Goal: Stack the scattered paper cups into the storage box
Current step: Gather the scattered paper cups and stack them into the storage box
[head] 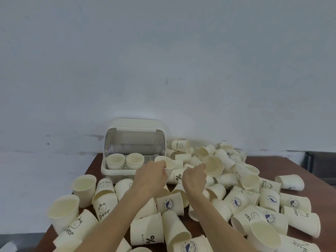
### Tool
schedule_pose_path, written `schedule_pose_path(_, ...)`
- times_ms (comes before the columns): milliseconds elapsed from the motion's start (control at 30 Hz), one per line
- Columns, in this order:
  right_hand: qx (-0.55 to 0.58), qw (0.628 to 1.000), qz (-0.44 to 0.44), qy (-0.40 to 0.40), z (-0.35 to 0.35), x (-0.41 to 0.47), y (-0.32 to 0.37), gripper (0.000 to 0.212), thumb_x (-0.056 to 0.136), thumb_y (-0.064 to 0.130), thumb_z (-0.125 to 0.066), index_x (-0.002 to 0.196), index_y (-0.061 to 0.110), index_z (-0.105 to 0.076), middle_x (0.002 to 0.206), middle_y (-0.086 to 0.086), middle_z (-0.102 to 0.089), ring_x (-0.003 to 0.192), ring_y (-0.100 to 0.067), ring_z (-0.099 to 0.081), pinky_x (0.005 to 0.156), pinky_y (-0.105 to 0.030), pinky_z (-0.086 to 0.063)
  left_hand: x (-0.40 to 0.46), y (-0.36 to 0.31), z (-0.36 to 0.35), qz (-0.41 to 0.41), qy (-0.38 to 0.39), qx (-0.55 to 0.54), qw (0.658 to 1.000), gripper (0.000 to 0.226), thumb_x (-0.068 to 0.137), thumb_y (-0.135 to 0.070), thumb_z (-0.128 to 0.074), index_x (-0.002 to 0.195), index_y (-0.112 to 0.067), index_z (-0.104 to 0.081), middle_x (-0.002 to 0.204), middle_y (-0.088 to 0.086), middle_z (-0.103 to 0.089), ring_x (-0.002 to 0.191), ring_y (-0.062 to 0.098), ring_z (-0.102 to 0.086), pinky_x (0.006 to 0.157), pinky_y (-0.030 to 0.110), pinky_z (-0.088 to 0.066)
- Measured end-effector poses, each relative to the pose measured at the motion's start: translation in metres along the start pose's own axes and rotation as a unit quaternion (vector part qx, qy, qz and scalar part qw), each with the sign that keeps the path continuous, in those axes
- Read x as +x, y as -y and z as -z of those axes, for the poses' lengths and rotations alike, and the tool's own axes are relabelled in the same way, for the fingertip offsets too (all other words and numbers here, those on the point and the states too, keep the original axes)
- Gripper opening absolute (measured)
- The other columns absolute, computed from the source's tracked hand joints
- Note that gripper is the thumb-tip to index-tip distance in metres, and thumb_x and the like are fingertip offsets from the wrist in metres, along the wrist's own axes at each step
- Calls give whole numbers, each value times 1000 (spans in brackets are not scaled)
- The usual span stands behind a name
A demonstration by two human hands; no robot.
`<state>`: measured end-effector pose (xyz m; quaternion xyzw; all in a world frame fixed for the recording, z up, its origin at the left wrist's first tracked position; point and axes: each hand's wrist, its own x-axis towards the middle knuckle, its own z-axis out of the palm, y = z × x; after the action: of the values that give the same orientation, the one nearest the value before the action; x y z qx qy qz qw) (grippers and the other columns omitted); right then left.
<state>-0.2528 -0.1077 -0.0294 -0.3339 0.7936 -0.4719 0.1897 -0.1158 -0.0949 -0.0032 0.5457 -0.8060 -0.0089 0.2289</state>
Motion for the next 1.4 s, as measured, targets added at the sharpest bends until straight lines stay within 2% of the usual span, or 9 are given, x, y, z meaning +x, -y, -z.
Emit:
schedule_pose_path(133,-37,995,96,13,-9,-14,10,40,92,3,-38,132,4,-34,108,-16,-61,92,-31,-56,73,-37,-44,1,20,4,17,-17,-8,1000,19,96,-24,-38,96,-17,-57,93,6,-65,87,27,-59,63,33,-40)
schedule_pose_path(267,-92,979,178,29,-19,-27,22,38,92,4,-39,130,6,-38,111,-14,-62,84,-26,-53,68,-33,-36,4,45,8,47,-31,-9,998,19,95,-24,-39,95,-18,-57,95,5,-64,88,29,-59,65,36,-45)
schedule_pose_path(400,-129,961,241,32,-40,-34,32,29,90,7,-39,118,9,-46,88,-11,-63,79,-31,-55,65,-37,-38,1,65,15,76,-51,-9,996,20,96,-24,-39,96,-16,-58,95,7,-65,89,29,-60,64,35,-42)
schedule_pose_path(500,-173,932,317,32,-55,-37,40,21,93,10,-38,110,10,-50,84,-9,-63,76,-29,-54,62,-36,-38,-2,83,19,103,-71,-16,992,21,96,-25,-39,96,-15,-58,96,6,-65,89,28,-60,69,36,-47)
schedule_pose_path(633,-200,895,395,60,-82,-31,52,19,94,12,-38,107,12,-52,84,-11,-67,78,-31,-59,62,-37,-40,-4,106,23,132,-92,-8,987,18,98,-26,-37,87,-17,-48,92,7,-62,78,26,-53,62,33,-39)
schedule_pose_path(933,-258,870,401,123,-126,-10,60,22,92,17,-38,87,8,-58,83,-14,-66,82,-34,-59,64,-34,-43,3,137,26,166,-122,-18,978,23,98,-27,-36,95,-11,-52,92,7,-60,80,31,-57,70,43,-50)
schedule_pose_path(1033,-275,862,404,135,-132,-7,53,25,95,17,-37,96,7,-60,89,-16,-66,83,-35,-60,62,-32,-37,7,140,22,164,-126,-18,978,23,99,-28,-35,97,-11,-52,95,8,-60,83,32,-57,69,42,-49)
schedule_pose_path(1267,-361,812,421,183,-135,-3,58,21,97,9,-33,112,4,-48,108,-19,-58,95,-37,-57,67,-35,-38,17,145,11,159,-117,-15,980,28,101,-30,-30,102,-11,-51,102,8,-59,88,34,-58,73,44,-49)
schedule_pose_path(1400,-412,776,420,225,-137,-5,55,21,92,3,-34,111,4,-44,110,-18,-55,93,-35,-53,67,-36,-36,25,146,7,153,-130,-13,980,29,102,-30,-28,102,-11,-50,102,8,-59,88,34,-58,69,42,-47)
